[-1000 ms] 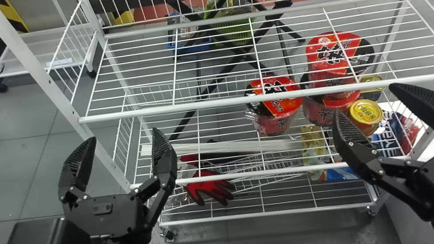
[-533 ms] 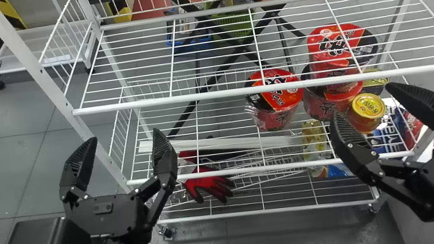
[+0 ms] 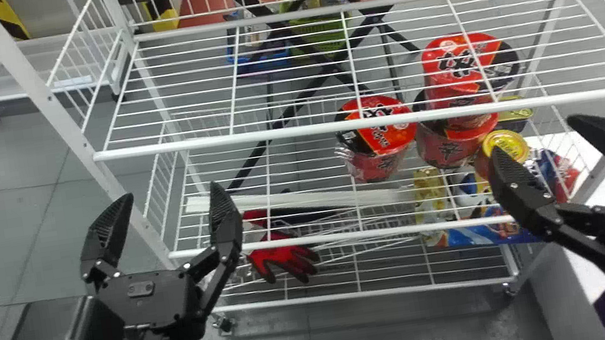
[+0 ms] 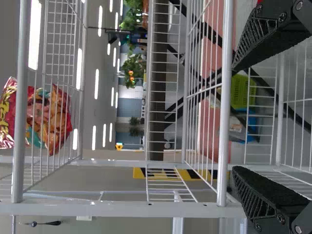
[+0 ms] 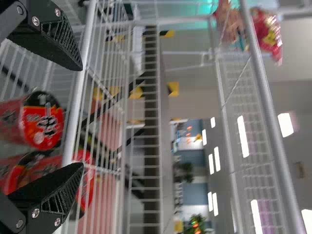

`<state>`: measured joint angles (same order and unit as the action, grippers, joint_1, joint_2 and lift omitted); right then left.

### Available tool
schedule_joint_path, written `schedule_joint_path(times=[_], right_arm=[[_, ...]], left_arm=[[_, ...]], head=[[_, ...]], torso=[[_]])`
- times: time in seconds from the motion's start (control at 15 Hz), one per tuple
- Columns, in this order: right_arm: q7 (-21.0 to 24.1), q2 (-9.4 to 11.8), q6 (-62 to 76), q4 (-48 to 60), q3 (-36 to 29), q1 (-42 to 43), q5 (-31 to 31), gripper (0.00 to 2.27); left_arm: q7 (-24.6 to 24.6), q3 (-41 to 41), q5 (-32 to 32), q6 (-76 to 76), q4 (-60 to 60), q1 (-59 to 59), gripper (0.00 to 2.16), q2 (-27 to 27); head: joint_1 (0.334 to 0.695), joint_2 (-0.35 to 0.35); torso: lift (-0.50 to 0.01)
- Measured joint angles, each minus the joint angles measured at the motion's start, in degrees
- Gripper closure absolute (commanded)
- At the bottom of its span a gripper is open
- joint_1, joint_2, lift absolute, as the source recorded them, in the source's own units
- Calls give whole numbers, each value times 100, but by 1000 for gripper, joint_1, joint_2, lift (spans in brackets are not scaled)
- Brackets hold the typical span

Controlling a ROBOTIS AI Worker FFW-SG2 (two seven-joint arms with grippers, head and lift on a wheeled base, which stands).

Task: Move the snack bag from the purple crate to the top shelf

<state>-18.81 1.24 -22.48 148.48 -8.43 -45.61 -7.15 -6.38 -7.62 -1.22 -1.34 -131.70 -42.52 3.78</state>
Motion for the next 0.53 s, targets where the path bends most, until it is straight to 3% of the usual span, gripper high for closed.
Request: schedule_joint_path(times=[0.27, 0.53], right_arm=[[-148, -122, -2919, 964, -1203, 179, -115, 127], [-1487, -125, -6108, 1016, -2770, 1549, -248, 113]], left_arm=[[28, -13, 18, 3, 193, 124, 83, 1], [50, -39, -8, 7, 225, 150, 83, 13]], head=[[695, -137], [695, -248]], torso=[[-456], [-456]])
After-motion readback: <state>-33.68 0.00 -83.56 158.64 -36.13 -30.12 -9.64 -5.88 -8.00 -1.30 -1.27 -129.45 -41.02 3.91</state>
